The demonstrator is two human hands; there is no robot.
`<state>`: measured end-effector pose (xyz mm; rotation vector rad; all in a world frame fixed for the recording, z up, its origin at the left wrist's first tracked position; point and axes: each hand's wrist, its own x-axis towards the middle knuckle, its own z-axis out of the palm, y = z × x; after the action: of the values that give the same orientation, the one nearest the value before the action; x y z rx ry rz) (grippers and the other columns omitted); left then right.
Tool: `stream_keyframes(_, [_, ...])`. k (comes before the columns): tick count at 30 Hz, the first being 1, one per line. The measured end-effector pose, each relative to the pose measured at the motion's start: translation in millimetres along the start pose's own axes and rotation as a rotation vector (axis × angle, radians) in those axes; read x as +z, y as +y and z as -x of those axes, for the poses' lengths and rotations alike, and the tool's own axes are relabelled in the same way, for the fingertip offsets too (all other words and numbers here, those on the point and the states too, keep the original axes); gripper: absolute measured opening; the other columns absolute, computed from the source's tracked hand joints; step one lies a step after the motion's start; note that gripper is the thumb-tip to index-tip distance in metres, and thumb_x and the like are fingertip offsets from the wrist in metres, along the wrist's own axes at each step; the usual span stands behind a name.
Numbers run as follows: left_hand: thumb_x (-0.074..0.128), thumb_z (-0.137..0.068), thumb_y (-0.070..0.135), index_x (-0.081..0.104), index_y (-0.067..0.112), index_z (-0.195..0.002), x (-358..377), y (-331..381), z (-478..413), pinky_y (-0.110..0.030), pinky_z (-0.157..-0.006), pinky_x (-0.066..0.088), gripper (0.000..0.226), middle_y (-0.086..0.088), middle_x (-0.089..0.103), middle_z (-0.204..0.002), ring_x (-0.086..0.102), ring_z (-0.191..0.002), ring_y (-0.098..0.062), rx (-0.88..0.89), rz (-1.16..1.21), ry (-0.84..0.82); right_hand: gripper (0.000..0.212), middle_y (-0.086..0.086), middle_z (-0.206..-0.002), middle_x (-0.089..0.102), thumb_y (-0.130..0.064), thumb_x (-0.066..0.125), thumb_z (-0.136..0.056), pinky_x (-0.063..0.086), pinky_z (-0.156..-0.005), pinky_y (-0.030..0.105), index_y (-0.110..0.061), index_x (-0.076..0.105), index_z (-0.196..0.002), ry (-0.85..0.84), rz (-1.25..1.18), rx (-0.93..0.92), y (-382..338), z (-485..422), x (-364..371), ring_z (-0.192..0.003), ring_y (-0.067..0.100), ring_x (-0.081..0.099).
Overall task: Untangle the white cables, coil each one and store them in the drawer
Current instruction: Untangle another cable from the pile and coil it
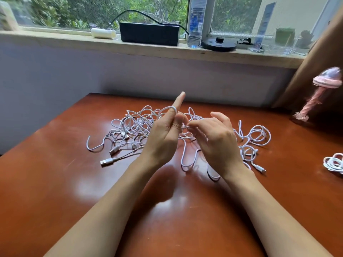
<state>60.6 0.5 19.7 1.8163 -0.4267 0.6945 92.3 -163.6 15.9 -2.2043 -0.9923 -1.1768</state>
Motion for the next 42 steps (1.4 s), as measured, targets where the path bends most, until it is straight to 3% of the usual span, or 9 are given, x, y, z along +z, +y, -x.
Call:
stream_keyframes(5, [0.036,-0.109,0.032,0.045,0.020,-0.151,-1.6,-4.3,3.8,-0.047,-0.068,0.048,0.044,-0.004,0.060,-0.074,0.056,-0.067,-0.024,0.020,-0.205,0.010,0.022,-0.005,-0.076,0.062,-0.037,0.070,-0.095,0.040,-0.084,0.036,-0.016,0.069,-0.100,0.054,-0.022,0.093,-4.5,-1.2,-5.5,-0.077,0.023,0.054])
stream_keyframes(7, [0.037,-0.106,0.036,0.066,0.013,-0.114,-3.3,-4.3,6.2,-0.048,-0.062,0.045,0.038,0.000,0.055,-0.063,0.053,-0.060,-0.024,0.015,-0.273,-0.018,0.023,-0.004,-0.076,0.061,-0.037,0.072,-0.092,0.041,-0.079,0.035,-0.014,0.069,-0.097,0.038,-0.054,0.075,-3.1,-1.4,-6.9,-0.076,0.022,0.051])
stream_keyframes(9, [0.040,-0.103,0.037,0.052,0.016,-0.073,-3.6,-3.2,8.2,-0.050,-0.057,0.040,0.038,0.004,0.046,-0.055,0.045,-0.055,-0.021,-0.001,-0.315,-0.009,0.024,-0.002,-0.082,0.063,-0.036,0.071,-0.093,0.047,-0.076,0.040,-0.013,0.069,-0.096,-0.015,-0.099,0.043,-0.9,-1.3,-6.9,-0.079,0.024,0.051])
stream_keyframes(11, [0.045,-0.100,0.036,0.039,0.016,-0.063,-5.1,-3.8,8.4,-0.051,-0.056,0.038,0.042,0.000,0.041,-0.053,0.041,-0.054,-0.023,-0.016,-0.314,0.001,0.021,0.000,-0.086,0.062,-0.034,0.071,-0.091,0.047,-0.077,0.044,-0.014,0.070,-0.097,-0.051,-0.098,0.040,2.6,-0.7,-7.0,-0.083,0.025,0.050])
stream_keyframes(16, [0.051,-0.086,0.041,0.035,0.010,-0.060,-12.1,-2.8,7.9,-0.047,-0.054,0.033,0.044,-0.008,0.036,-0.054,0.033,-0.054,-0.018,-0.041,-0.263,-0.043,0.016,0.001,-0.088,0.053,-0.022,0.069,-0.081,0.045,-0.078,0.046,-0.018,0.072,-0.097,-0.126,-0.086,0.079,13.0,0.4,-13.6,-0.087,0.024,0.046])
stream_keyframes(25, [0.054,-0.085,0.032,0.029,0.018,-0.061,-17.1,-8.3,5.8,-0.047,-0.056,0.035,0.037,0.004,0.033,-0.054,0.035,-0.056,-0.022,-0.088,-0.298,0.004,0.039,-0.001,-0.097,0.055,-0.048,0.066,-0.089,0.047,-0.084,0.042,-0.018,0.070,-0.113,-0.182,-0.151,0.090,11.5,3.7,-19.1,-0.093,0.022,0.047])
stream_keyframes(30, [0.048,-0.091,0.041,0.028,0.020,-0.060,-14.7,-1.9,9.7,-0.045,-0.053,0.030,0.042,0.004,0.030,-0.054,0.029,-0.053,-0.016,0.002,-0.303,-0.061,0.030,-0.004,-0.096,0.060,-0.027,0.072,-0.089,0.049,-0.085,0.042,-0.012,0.062,-0.113,-0.066,-0.161,0.128,6.1,4.1,-19.2,-0.091,0.021,0.054])
stream_keyframes(37, [0.052,-0.094,0.034,0.028,0.021,-0.060,-11.8,1.9,10.5,-0.044,-0.054,0.027,0.043,0.007,0.028,-0.055,0.027,-0.054,-0.015,-0.017,-0.225,-0.069,0.020,0.002,-0.136,0.062,-0.018,0.060,-0.098,0.041,-0.106,0.023,-0.008,0.058,-0.116,-0.090,-0.312,0.223,-0.3,4.6,-18.0,-0.125,0.016,0.058])
stream_keyframes(42, [0.052,-0.095,0.035,0.034,0.009,-0.062,-10.1,5.8,11.5,-0.041,-0.055,0.027,0.046,0.002,0.031,-0.059,0.030,-0.057,-0.014,-0.033,-0.068,-0.082,0.010,-0.002,-0.116,0.070,-0.012,0.053,-0.102,0.048,-0.100,0.027,-0.014,0.059,-0.111,-0.069,-0.595,0.463,-15.2,1.7,-19.5,-0.116,0.010,0.063])
